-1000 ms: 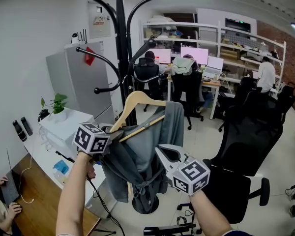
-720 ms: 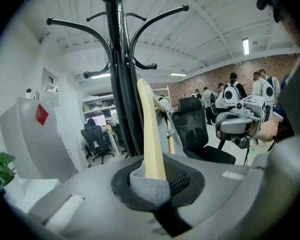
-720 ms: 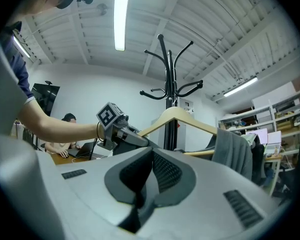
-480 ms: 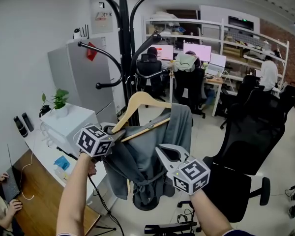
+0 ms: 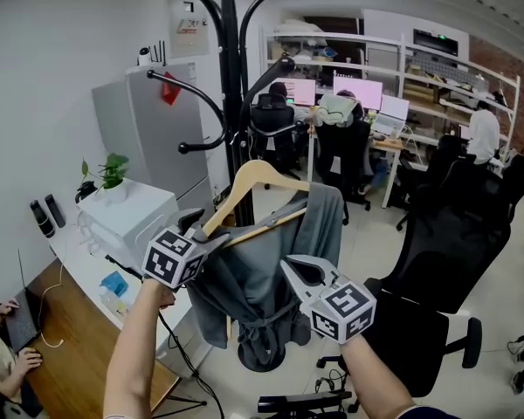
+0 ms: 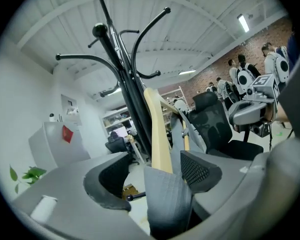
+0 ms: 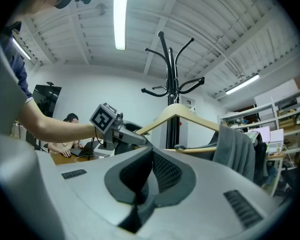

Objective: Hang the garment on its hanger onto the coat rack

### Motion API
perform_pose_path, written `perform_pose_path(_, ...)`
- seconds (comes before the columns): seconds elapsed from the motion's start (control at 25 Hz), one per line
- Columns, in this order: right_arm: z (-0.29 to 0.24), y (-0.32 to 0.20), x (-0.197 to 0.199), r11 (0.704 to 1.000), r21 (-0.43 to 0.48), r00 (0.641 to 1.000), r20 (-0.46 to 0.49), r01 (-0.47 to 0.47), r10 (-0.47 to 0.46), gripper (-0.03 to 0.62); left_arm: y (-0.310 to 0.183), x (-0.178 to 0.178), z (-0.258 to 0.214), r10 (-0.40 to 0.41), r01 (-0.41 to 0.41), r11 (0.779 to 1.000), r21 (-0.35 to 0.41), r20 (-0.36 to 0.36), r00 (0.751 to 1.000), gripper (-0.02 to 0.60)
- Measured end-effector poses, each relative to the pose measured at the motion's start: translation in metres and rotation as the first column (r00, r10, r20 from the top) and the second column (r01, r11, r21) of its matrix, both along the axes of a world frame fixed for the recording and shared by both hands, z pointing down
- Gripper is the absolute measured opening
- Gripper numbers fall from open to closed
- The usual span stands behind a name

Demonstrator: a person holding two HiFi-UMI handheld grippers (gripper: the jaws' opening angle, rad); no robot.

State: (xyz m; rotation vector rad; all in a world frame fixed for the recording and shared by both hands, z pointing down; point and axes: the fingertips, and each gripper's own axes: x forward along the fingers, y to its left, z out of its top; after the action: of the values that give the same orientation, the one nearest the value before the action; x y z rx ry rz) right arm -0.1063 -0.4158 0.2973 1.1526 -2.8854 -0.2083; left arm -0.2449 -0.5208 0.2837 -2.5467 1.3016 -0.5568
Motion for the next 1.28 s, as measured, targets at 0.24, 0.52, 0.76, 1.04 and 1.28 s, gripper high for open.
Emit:
perform_pose_path(0.24, 0.014, 0.001, -0.003, 0.999, -0.029, 1.000, 0.004, 0.018, -0.018, 0.000, 0.042, -0.029, -0.050, -0.093, 0.125, 0.978, 0.167, -0.187, 0.978, 0.321)
perform_pose_path(0.52, 0.020, 0.002, 0.000, 0.999, -0.042, 0.999, 0.019, 0.030, -0.029, 0.000, 0.115, -0.055, -0.023, -0.211, 0.280, 0.949, 0.145, -0.365, 0.907, 0.027)
perform_pose_path(0.76, 0.029, 0.009, -0.004, 0.997, -0.060, 0.999, 0.025, 0.049, -0.048, 0.000, 0.138, -0.012, 0.061, -0.202, 0.183, 0.979, -0.086, -0.424, 0.883, 0.002)
perform_pose_path(1.04, 0.037, 0.018, -0.001, 0.993, -0.076, 0.994, 0.070, 0.091, -0.085, 0.000, 0.139, 0.034, 0.098, -0.185, 0.122, 0.976, -0.181, -0.388, 0.903, 0.002)
perform_pose_path(1.28, 0.033, 0.021, 0.009, 0.995, -0.066, 0.994, 0.076, 0.081, -0.076, 0.000, 0.137, 0.055, 0.094, -0.162, 0.099, 0.979, -0.176, -0.393, 0.905, 0.002)
